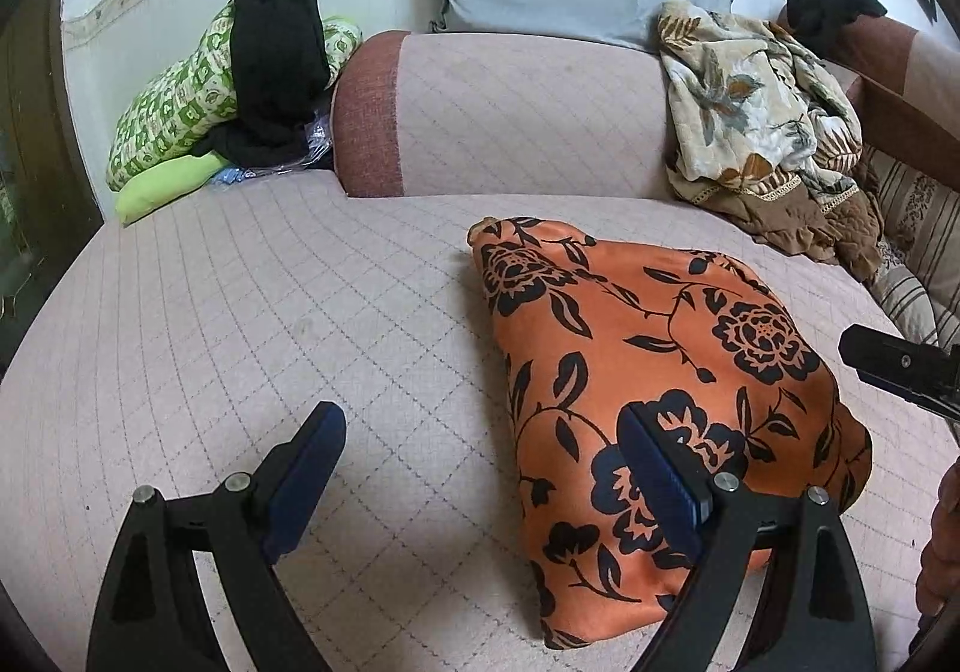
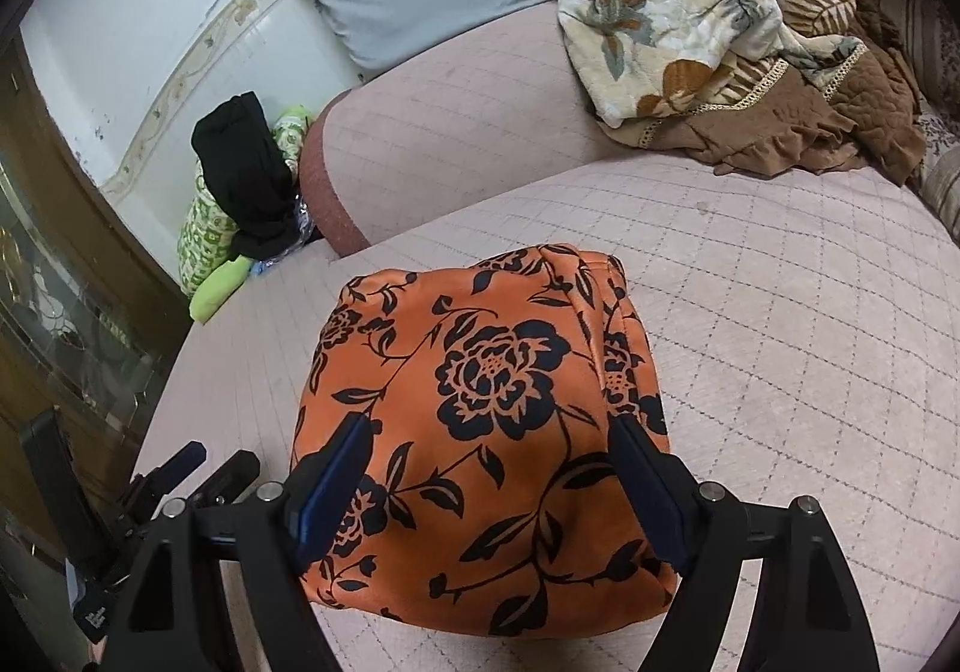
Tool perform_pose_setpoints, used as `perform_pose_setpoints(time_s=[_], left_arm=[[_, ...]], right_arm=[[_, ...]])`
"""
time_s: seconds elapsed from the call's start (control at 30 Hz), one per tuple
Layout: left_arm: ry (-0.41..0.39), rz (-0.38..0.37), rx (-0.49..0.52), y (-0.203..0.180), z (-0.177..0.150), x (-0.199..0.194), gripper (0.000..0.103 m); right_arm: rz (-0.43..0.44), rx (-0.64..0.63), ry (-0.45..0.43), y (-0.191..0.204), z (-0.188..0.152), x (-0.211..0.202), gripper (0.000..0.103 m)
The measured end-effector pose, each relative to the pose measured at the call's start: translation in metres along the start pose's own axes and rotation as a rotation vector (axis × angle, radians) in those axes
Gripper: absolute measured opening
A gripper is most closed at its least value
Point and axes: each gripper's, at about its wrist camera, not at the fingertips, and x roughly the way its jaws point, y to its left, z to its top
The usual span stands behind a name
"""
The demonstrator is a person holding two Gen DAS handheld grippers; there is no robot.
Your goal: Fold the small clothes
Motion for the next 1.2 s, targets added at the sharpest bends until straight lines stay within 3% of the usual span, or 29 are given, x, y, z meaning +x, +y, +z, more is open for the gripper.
perform_pose_setpoints(time_s=[0.27,0.5,1.2], left_arm=[[0.007,0.003,0.011,-0.002,-0.002,0.002,0.092],[0.011,0.008,0.012,-0.001,-0.002,0.003,0.092],[0.017,0.016,0.012,0.0,-0.003,0.006,0.092]], right_arm=[[-0.005,0.01,-0.021,-0.003,0.001,-0.002,0.082],[-0.015,0.021,-0.019,-0.007,0.001,0.002,0.066],[-0.011,0.039,-0.035,-0.01,0.002,0.001,0.065]])
